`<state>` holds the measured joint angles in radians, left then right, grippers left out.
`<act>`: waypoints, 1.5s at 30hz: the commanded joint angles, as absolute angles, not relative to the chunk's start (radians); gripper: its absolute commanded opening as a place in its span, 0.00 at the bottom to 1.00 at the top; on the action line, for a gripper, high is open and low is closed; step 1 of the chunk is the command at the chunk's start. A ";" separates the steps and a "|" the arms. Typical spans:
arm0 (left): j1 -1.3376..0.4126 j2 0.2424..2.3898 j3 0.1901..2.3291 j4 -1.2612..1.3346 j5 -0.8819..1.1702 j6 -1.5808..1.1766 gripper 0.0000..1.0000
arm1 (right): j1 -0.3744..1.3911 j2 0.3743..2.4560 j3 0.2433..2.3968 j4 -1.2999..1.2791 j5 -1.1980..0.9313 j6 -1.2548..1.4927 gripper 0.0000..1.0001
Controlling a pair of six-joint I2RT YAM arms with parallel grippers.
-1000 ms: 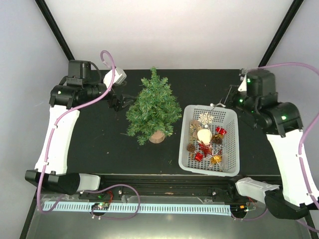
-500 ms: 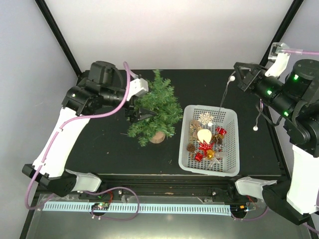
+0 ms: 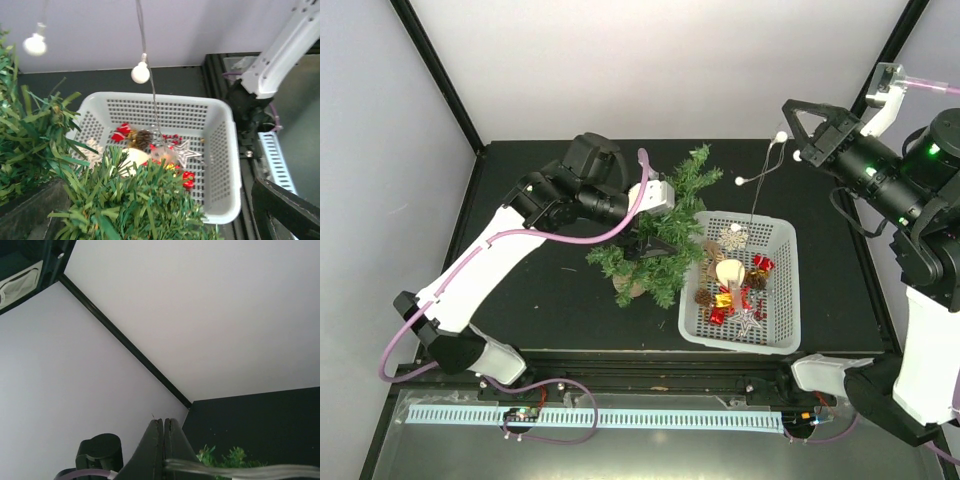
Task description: Decorate the small christmas tree
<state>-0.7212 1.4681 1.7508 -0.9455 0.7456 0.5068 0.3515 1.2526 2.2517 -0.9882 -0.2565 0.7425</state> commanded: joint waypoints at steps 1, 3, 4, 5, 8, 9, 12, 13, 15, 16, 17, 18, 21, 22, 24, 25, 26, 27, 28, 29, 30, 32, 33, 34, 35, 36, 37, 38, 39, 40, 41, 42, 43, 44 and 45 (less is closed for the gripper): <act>-0.726 1.461 1.794 -0.874 0.599 0.477 0.99 | 0.346 1.237 2.266 -0.957 -0.280 0.760 0.01; -0.722 1.436 1.767 -0.860 0.552 0.491 0.99 | 0.347 1.226 2.251 -0.956 -0.276 0.760 0.01; -0.720 1.416 1.748 -0.850 0.533 0.499 0.99 | 0.347 1.221 2.243 -0.957 -0.275 0.760 0.01; -0.719 1.397 1.724 -0.837 0.518 0.504 0.99 | 0.346 1.218 2.236 -0.958 -0.273 0.759 0.01; -0.714 1.350 1.682 -0.817 0.491 0.512 0.99 | 0.347 1.209 2.220 -0.955 -0.273 0.759 0.01; -0.711 1.340 1.682 -0.823 0.488 0.514 0.99 | 0.347 1.207 2.217 -0.953 -0.273 0.761 0.01; -0.707 1.317 1.680 -0.840 0.485 0.512 0.99 | 0.345 1.207 2.214 -0.952 -0.277 0.759 0.01; -0.707 1.308 1.680 -0.846 0.487 0.513 0.99 | 0.347 1.208 2.214 -0.952 -0.278 0.758 0.01; -0.708 1.289 1.676 -0.856 0.497 0.520 0.99 | 0.347 1.207 2.212 -0.953 -0.280 0.757 0.01; -0.707 1.287 1.674 -0.865 0.512 0.525 0.99 | 0.347 1.209 2.212 -0.953 -0.281 0.756 0.01; -0.708 1.287 1.673 -0.880 0.524 0.534 0.99 | 0.347 1.209 2.212 -0.954 -0.283 0.754 0.01; -0.707 1.257 1.671 -0.897 0.559 0.547 0.99 | 0.347 1.209 2.213 -0.956 -0.284 0.752 0.01; -0.708 1.233 1.657 -0.927 0.639 0.580 0.99 | 0.346 1.207 2.211 -0.961 -0.284 0.750 0.01; -0.708 1.224 1.654 -0.932 0.666 0.586 0.99 | 0.347 1.205 2.210 -0.961 -0.284 0.750 0.01; -0.709 1.217 1.669 -0.953 0.714 0.603 0.99 | 0.347 1.200 2.207 -0.965 -0.280 0.748 0.01; -0.709 1.216 1.681 -0.967 0.735 0.614 0.99 | 0.347 1.198 2.204 -0.967 -0.277 0.747 0.01; -0.709 1.215 1.695 -0.981 0.759 0.628 0.99 | 0.346 1.195 2.199 -0.969 -0.276 0.747 0.01; -0.709 1.214 1.710 -1.000 0.783 0.644 0.99 | 0.347 1.190 2.193 -0.969 -0.277 0.747 0.01; -0.710 1.212 1.720 -1.019 0.808 0.662 0.99 | 0.347 1.186 2.185 -0.970 -0.276 0.746 0.01; -0.710 1.211 1.730 -1.041 0.832 0.685 0.99 | 0.346 1.182 2.178 -0.970 -0.276 0.749 0.01; -0.710 1.208 1.737 -1.066 0.860 0.709 0.99 | 0.347 1.174 2.170 -0.966 -0.275 0.750 0.01; -0.713 1.201 1.741 -1.109 0.906 0.742 0.99 | 0.347 1.160 2.150 -0.959 -0.276 0.753 0.01; -0.715 1.197 1.742 -1.117 0.922 0.749 0.99 | 0.346 1.154 2.141 -0.957 -0.277 0.756 0.01; -0.721 1.194 1.742 -1.115 0.933 0.744 0.99 | 0.347 1.148 2.132 -0.950 -0.282 0.760 0.01; -0.730 1.194 1.741 -1.103 0.934 0.727 0.99 | 0.346 1.143 2.123 -0.938 -0.295 0.763 0.01; -0.745 1.196 1.739 -1.082 0.924 0.699 0.99 | 0.346 1.137 2.115 -0.928 -0.310 0.768 0.01; -0.763 1.200 1.735 -1.052 0.897 0.670 0.99 | 0.345 1.135 2.109 -0.918 -0.325 0.774 0.01; -0.789 1.208 1.732 -1.017 0.845 0.634 0.99 | 0.346 1.132 2.107 -0.908 -0.342 0.783 0.01; -0.815 1.216 1.727 -0.978 0.781 0.597 0.99 | 0.347 1.132 2.108 -0.898 -0.357 0.792 0.01; -0.844 1.230 1.721 -0.932 0.699 0.547 0.99 | 0.347 1.131 2.113 -0.887 -0.370 0.800 0.01; -0.870 1.243 1.717 -0.887 0.617 0.504 0.99 | 0.347 1.130 2.118 -0.877 -0.380 0.809 0.01; -0.895 1.254 1.713 -0.844 0.532 0.461 0.99 | 0.346 1.130 2.128 -0.869 -0.389 0.816 0.01; -0.918 1.265 1.709 -0.803 0.452 0.424 0.99 | 0.347 1.131 2.137 -0.864 -0.395 0.821 0.01; -0.938 1.273 1.706 -0.766 0.391 0.392 0.99 | 0.347 1.133 2.149 -0.859 -0.397 0.827 0.01; -0.961 1.274 1.704 -0.735 0.336 0.368 0.99 | 0.347 1.135 2.158 -0.854 -0.397 0.833 0.01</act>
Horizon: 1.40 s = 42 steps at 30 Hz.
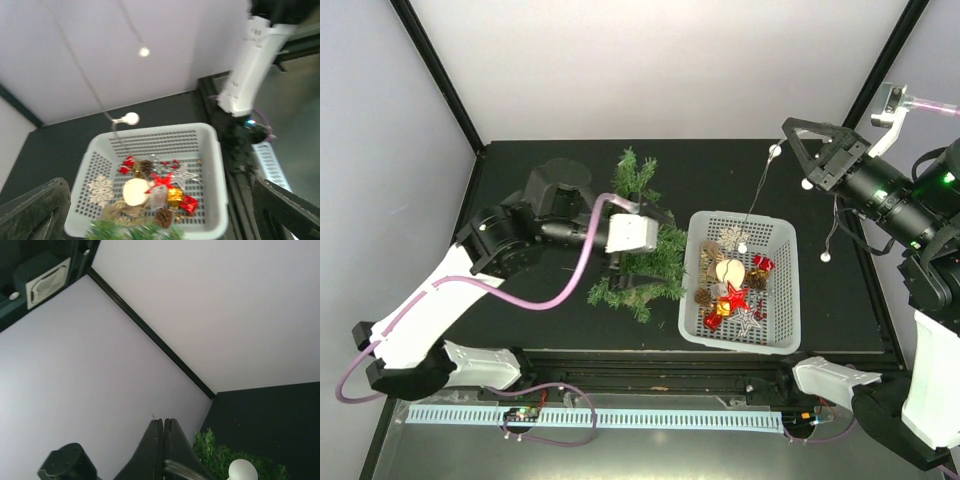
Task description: Decorate the small christmas tree
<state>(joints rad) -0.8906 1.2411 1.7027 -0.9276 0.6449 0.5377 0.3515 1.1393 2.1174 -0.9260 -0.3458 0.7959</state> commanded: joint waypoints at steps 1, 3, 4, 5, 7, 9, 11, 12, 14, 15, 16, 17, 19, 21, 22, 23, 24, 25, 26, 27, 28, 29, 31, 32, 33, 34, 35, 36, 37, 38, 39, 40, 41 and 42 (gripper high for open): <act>-0.981 1.300 1.705 -0.713 0.295 0.345 0.99 | 0.347 1.135 2.162 -0.849 -0.397 0.839 0.01; -1.026 1.334 1.717 -0.681 0.209 0.295 0.99 | 0.347 1.133 2.163 -0.833 -0.394 0.850 0.01; -1.040 1.348 1.725 -0.667 0.175 0.265 0.99 | 0.347 1.130 2.160 -0.826 -0.391 0.856 0.01; -1.052 1.360 1.732 -0.656 0.147 0.240 0.99 | 0.347 1.129 2.159 -0.819 -0.385 0.859 0.01; -1.079 1.380 1.736 -0.635 0.087 0.191 0.99 | 0.347 1.124 2.158 -0.810 -0.376 0.866 0.01; -1.109 1.389 1.729 -0.624 0.080 0.175 0.99 | 0.347 1.120 2.158 -0.799 -0.371 0.875 0.01; -1.132 1.396 1.713 -0.610 0.077 0.145 0.99 | 0.347 1.118 2.160 -0.786 -0.371 0.889 0.01; -1.136 1.402 1.707 -0.607 0.085 0.129 0.99 | 0.347 1.118 2.161 -0.776 -0.373 0.898 0.01; -1.138 1.420 1.702 -0.601 0.099 0.097 0.99 | 0.347 1.120 2.168 -0.753 -0.379 0.925 0.01; -1.137 1.430 1.701 -0.599 0.105 0.087 0.98 | 0.347 1.124 2.180 -0.739 -0.384 0.938 0.01; -1.138 1.441 1.703 -0.597 0.115 0.075 0.98 | 0.347 1.132 2.193 -0.728 -0.390 0.949 0.01; -1.138 1.448 1.703 -0.592 0.125 0.072 0.98 | 0.347 1.141 2.216 -0.723 -0.392 0.957 0.01; -1.138 1.459 1.707 -0.587 0.138 0.071 0.97 | 0.347 1.165 2.274 -0.729 -0.393 0.966 0.01; -1.138 1.470 1.709 -0.583 0.149 0.075 0.97 | 0.346 1.186 2.316 -0.729 -0.398 0.977 0.01; -1.139 1.476 1.708 -0.581 0.157 0.077 0.97 | 0.347 1.191 2.326 -0.720 -0.401 0.987 0.01; -1.139 1.482 1.707 -0.579 0.160 0.078 0.97 | 0.347 1.191 2.327 -0.704 -0.405 1.000 0.01; -1.139 1.489 1.706 -0.578 0.165 0.078 0.97 | 0.346 1.191 2.324 -0.681 -0.410 1.014 0.01; -1.139 1.495 1.705 -0.577 0.171 0.081 0.97 | 0.347 1.192 2.322 -0.666 -0.413 1.027 0.01; -1.141 1.504 1.705 -0.575 0.180 0.084 0.97 | 0.347 1.192 2.322 -0.655 -0.414 1.038 0.01; -1.142 1.510 1.706 -0.574 0.184 0.086 0.97 | 0.347 1.193 2.322 -0.647 -0.417 1.046 0.01; -1.144 1.518 1.707 -0.569 0.192 0.086 0.97 | 0.347 1.194 2.321 -0.638 -0.421 1.051 0.01; -1.143 1.526 1.708 -0.567 0.204 0.086 0.97 | 0.346 1.193 2.321 -0.632 -0.424 1.057 0.01; -1.146 1.543 1.718 -0.565 0.239 0.087 0.98 | 0.347 1.194 2.322 -0.628 -0.425 1.063 0.01; -1.147 1.552 1.727 -0.565 0.259 0.086 0.98 | 0.346 1.194 2.321 -0.627 -0.425 1.065 0.01; -1.147 1.561 1.735 -0.567 0.281 0.087 0.99 | 0.347 1.194 2.320 -0.626 -0.425 1.066 0.01; -1.147 1.570 1.744 -0.570 0.304 0.091 0.98 | 0.347 1.193 2.319 -0.623 -0.425 1.068 0.01; -1.148 1.579 1.753 -0.573 0.314 0.094 0.98 | 0.347 1.193 2.317 -0.622 -0.425 1.071 0.01; -1.149 1.587 1.760 -0.571 0.323 0.093 0.98 | 0.347 1.191 2.317 -0.620 -0.426 1.073 0.01; -1.149 1.593 1.764 -0.569 0.331 0.093 0.97 | 0.347 1.190 2.316 -0.618 -0.425 1.074 0.01; -1.150 1.600 1.771 -0.569 0.339 0.092 0.95 | 0.347 1.189 2.315 -0.618 -0.425 1.075 0.01; -1.150 1.610 1.778 -0.569 0.345 0.090 0.92 | 0.347 1.187 2.315 -0.617 -0.426 1.075 0.01; -1.150 1.616 1.786 -0.569 0.346 0.088 0.88 | 0.348 1.184 2.310 -0.618 -0.426 1.076 0.01; -1.150 1.622 1.793 -0.568 0.350 0.086 0.83 | 0.347 1.180 2.306 -0.619 -0.427 1.077 0.01; -1.150 1.625 1.800 -0.568 0.351 0.083 0.74 | 0.347 1.173 2.298 -0.620 -0.428 1.076 0.01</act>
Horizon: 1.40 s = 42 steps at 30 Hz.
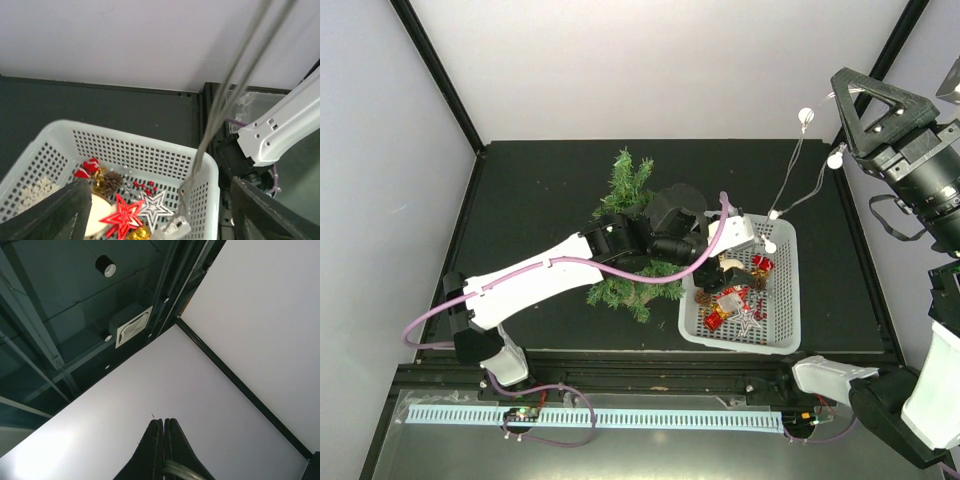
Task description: Decorate the small christmas tree
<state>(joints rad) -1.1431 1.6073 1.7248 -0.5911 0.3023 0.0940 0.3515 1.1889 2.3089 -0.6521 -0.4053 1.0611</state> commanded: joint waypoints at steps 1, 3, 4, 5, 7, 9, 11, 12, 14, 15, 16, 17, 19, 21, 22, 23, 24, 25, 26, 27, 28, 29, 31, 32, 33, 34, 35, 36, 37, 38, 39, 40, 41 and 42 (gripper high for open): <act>-1.151 1.628 1.808 -0.570 0.354 0.084 0.62 | 0.347 1.167 2.289 -0.623 -0.427 1.072 0.01; -1.152 1.628 1.823 -0.579 0.351 0.095 0.26 | 0.347 1.152 2.274 -0.637 -0.417 1.059 0.01; -1.152 1.623 1.830 -0.589 0.340 0.105 0.05 | 0.347 1.144 2.270 -0.648 -0.410 1.049 0.01; -1.152 1.613 1.835 -0.599 0.324 0.119 0.02 | 0.347 1.139 2.265 -0.659 -0.406 1.039 0.01; -1.152 1.581 1.836 -0.624 0.302 0.161 0.02 | 0.346 1.130 2.257 -0.681 -0.407 1.025 0.01; -1.151 1.533 1.828 -0.635 0.299 0.205 0.01 | 0.347 1.119 2.237 -0.685 -0.421 1.019 0.01; -1.150 1.481 1.819 -0.649 0.309 0.253 0.02 | 0.346 1.107 2.218 -0.697 -0.423 0.998 0.01; -1.150 1.454 1.810 -0.652 0.315 0.268 0.02 | 0.347 1.102 2.211 -0.708 -0.419 0.988 0.01; -1.150 1.401 1.794 -0.675 0.353 0.292 0.01 | 0.347 1.093 2.197 -0.725 -0.419 0.969 0.01; -1.150 1.374 1.788 -0.691 0.383 0.305 0.02 | 0.347 1.090 2.191 -0.731 -0.423 0.961 0.01; -1.150 1.350 1.783 -0.704 0.407 0.312 0.01 | 0.346 1.087 2.186 -0.738 -0.422 0.954 0.01; -1.150 1.327 1.775 -0.715 0.428 0.319 0.02 | 0.347 1.083 2.180 -0.738 -0.418 0.948 0.01; -1.150 1.289 1.773 -0.737 0.454 0.333 0.02 | 0.347 1.072 2.160 -0.716 -0.420 0.944 0.01; -1.150 1.235 1.772 -0.750 0.462 0.353 0.01 | 0.347 1.077 2.155 -0.697 -0.433 0.948 0.01; -1.149 1.214 1.769 -0.751 0.458 0.360 0.02 | 0.347 1.083 2.154 -0.691 -0.446 0.949 0.01; -1.149 1.194 1.765 -0.752 0.449 0.368 0.02 | 0.347 1.091 2.154 -0.688 -0.454 0.953 0.01; -1.148 1.175 1.761 -0.752 0.440 0.375 0.02 | 0.347 1.098 2.152 -0.680 -0.465 0.957 0.01; -1.146 1.154 1.755 -0.755 0.427 0.382 0.02 | 0.347 1.104 2.148 -0.668 -0.478 0.962 0.01; -1.142 1.136 1.748 -0.763 0.416 0.390 0.02 | 0.346 1.112 2.142 -0.650 -0.491 0.966 0.01; -1.134 1.116 1.739 -0.766 0.407 0.397 0.02 | 0.347 1.116 2.135 -0.634 -0.499 0.970 0.01; -1.124 1.097 1.724 -0.769 0.396 0.400 0.02 | 0.347 1.122 2.128 -0.616 -0.509 0.976 0.01; -1.106 1.080 1.710 -0.774 0.393 0.400 0.02 | 0.346 1.128 2.121 -0.604 -0.519 0.980 0.01; -1.075 1.047 1.684 -0.794 0.397 0.403 0.02 | 0.347 1.148 2.116 -0.595 -0.543 0.985 0.01; -1.063 1.032 1.672 -0.802 0.397 0.408 0.02 | 0.347 1.161 2.111 -0.579 -0.564 0.991 0.01; -1.051 1.016 1.658 -0.807 0.397 0.412 0.02 | 0.347 1.173 2.108 -0.570 -0.582 0.997 0.01; -1.033 1.005 1.647 -0.810 0.396 0.411 0.02 | 0.348 1.189 2.110 -0.566 -0.593 1.000 0.01; -1.016 0.994 1.635 -0.815 0.396 0.413 0.02 | 0.348 1.202 2.112 -0.559 -0.600 1.001 0.01; -0.999 0.986 1.626 -0.817 0.395 0.413 0.02 | 0.348 1.212 2.111 -0.546 -0.607 1.004 0.01; -0.978 0.978 1.620 -0.819 0.394 0.412 0.02 | 0.348 1.225 2.114 -0.532 -0.613 1.009 0.01; -0.958 0.973 1.616 -0.821 0.402 0.411 0.02 | 0.348 1.238 2.119 -0.520 -0.619 1.017 0.01; -0.934 0.965 1.613 -0.822 0.410 0.412 0.02 | 0.348 1.255 2.131 -0.510 -0.627 1.026 0.01; -0.911 0.960 1.608 -0.820 0.417 0.413 0.02 | 0.350 1.276 2.148 -0.506 -0.634 1.031 0.01; -0.891 0.955 1.606 -0.818 0.423 0.413 0.02 | 0.354 1.298 2.171 -0.507 -0.639 1.035 0.01; -0.871 0.951 1.604 -0.819 0.430 0.413 0.02 | 0.359 1.323 2.200 -0.512 -0.642 1.037 0.01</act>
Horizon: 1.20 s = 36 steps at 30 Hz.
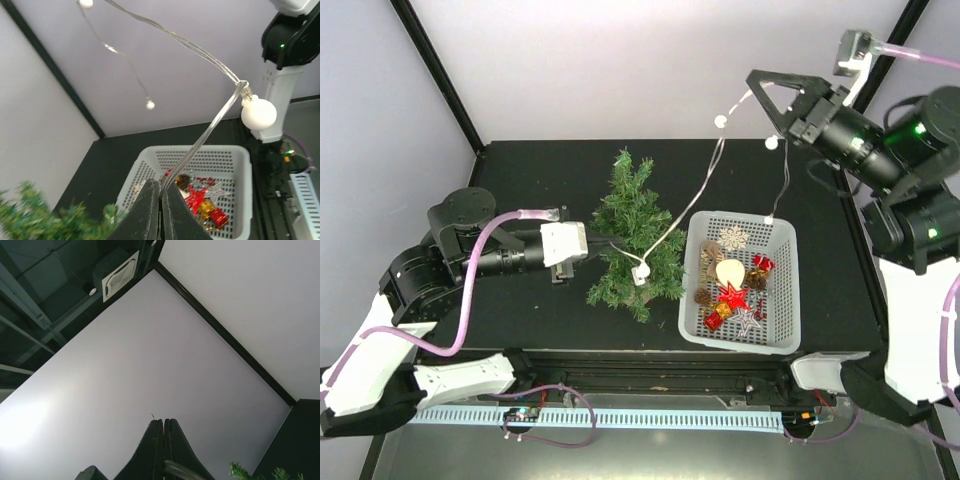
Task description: Decorate the small christmas tree
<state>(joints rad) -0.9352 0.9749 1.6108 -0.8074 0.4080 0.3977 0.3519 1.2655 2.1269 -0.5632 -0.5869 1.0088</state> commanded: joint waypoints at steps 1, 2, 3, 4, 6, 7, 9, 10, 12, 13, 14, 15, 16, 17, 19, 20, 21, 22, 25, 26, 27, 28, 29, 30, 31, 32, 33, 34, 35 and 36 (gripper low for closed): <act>-0.850 0.948 1.604 -0.824 0.440 0.416 0.02 | 0.367 1.347 2.230 -0.520 -0.641 1.034 0.01; -0.831 0.946 1.603 -0.827 0.449 0.417 0.02 | 0.376 1.372 2.263 -0.528 -0.635 1.029 0.01; -0.814 0.944 1.603 -0.828 0.456 0.416 0.02 | 0.385 1.396 2.289 -0.533 -0.630 1.027 0.01; -0.794 0.944 1.606 -0.830 0.467 0.416 0.02 | 0.391 1.418 2.315 -0.534 -0.629 1.031 0.01; -0.757 0.943 1.610 -0.840 0.481 0.417 0.02 | 0.405 1.469 2.362 -0.531 -0.632 1.043 0.01; -0.737 0.943 1.613 -0.845 0.491 0.417 0.02 | 0.412 1.487 2.384 -0.533 -0.631 1.047 0.01; -0.695 0.943 1.618 -0.855 0.516 0.418 0.02 | 0.428 1.519 2.415 -0.530 -0.631 1.052 0.01; -0.666 0.942 1.618 -0.859 0.527 0.414 0.01 | 0.435 1.530 2.426 -0.526 -0.629 1.052 0.01; -0.629 0.941 1.616 -0.869 0.553 0.411 0.02 | 0.445 1.546 2.430 -0.516 -0.625 1.050 0.01; -0.611 0.940 1.616 -0.870 0.558 0.408 0.02 | 0.450 1.550 2.429 -0.512 -0.620 1.048 0.01; -0.589 0.940 1.616 -0.868 0.564 0.403 0.01 | 0.452 1.554 2.425 -0.504 -0.614 1.048 0.01; -0.561 0.941 1.616 -0.866 0.573 0.396 0.02 | 0.454 1.556 2.421 -0.495 -0.609 1.050 0.01; -0.530 0.944 1.616 -0.865 0.591 0.392 0.02 | 0.455 1.558 2.418 -0.483 -0.600 1.053 0.01; -0.499 0.948 1.615 -0.866 0.615 0.388 0.02 | 0.456 1.561 2.414 -0.470 -0.592 1.058 0.01; -0.429 0.958 1.616 -0.869 0.671 0.380 0.02 | 0.457 1.571 2.416 -0.443 -0.580 1.071 0.01; -0.393 0.964 1.616 -0.871 0.699 0.376 0.02 | 0.457 1.576 2.416 -0.432 -0.574 1.077 0.01; -0.355 0.970 1.615 -0.873 0.729 0.372 0.02 | 0.457 1.581 2.417 -0.421 -0.568 1.085 0.01; -0.324 0.978 1.615 -0.873 0.754 0.370 0.02 | 0.457 1.586 2.419 -0.414 -0.561 1.092 0.01; -0.246 0.996 1.610 -0.861 0.802 0.350 0.02 | 0.457 1.606 2.419 -0.381 -0.546 1.113 0.01; -0.221 1.002 1.608 -0.855 0.818 0.340 0.02 | 0.456 1.614 2.419 -0.371 -0.538 1.118 0.01; -0.203 1.009 1.605 -0.845 0.830 0.331 0.01 | 0.457 1.619 2.418 -0.364 -0.525 1.123 0.01; -0.189 1.014 1.602 -0.839 0.838 0.324 0.02 | 0.457 1.622 2.417 -0.358 -0.511 1.126 0.01; -0.179 1.019 1.598 -0.831 0.844 0.317 0.02 | 0.457 1.624 2.413 -0.353 -0.492 1.127 0.01; -0.173 1.022 1.592 -0.821 0.846 0.310 0.02 | 0.457 1.625 2.404 -0.346 -0.473 1.127 0.01; -0.169 1.026 1.586 -0.810 0.847 0.299 0.02 | 0.458 1.624 2.394 -0.334 -0.456 1.127 0.01; -0.166 1.031 1.585 -0.803 0.848 0.290 0.02 | 0.457 1.627 2.386 -0.324 -0.440 1.127 0.01; -0.163 1.037 1.582 -0.796 0.851 0.282 0.01 | 0.457 1.631 2.383 -0.315 -0.430 1.125 0.01; -0.159 1.041 1.576 -0.786 0.850 0.273 0.02 | 0.457 1.641 2.386 -0.313 -0.421 1.122 0.01; -0.155 1.045 1.568 -0.775 0.850 0.261 0.02 | 0.457 1.651 2.392 -0.316 -0.414 1.118 0.01; -0.149 1.047 1.561 -0.761 0.851 0.249 0.02 | 0.457 1.662 2.398 -0.320 -0.407 1.114 0.01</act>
<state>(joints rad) -0.1688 1.0428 1.5723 -0.8314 0.8062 0.3084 0.4530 1.6382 2.3863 -0.3702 -0.4694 1.1145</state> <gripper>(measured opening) 0.026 0.017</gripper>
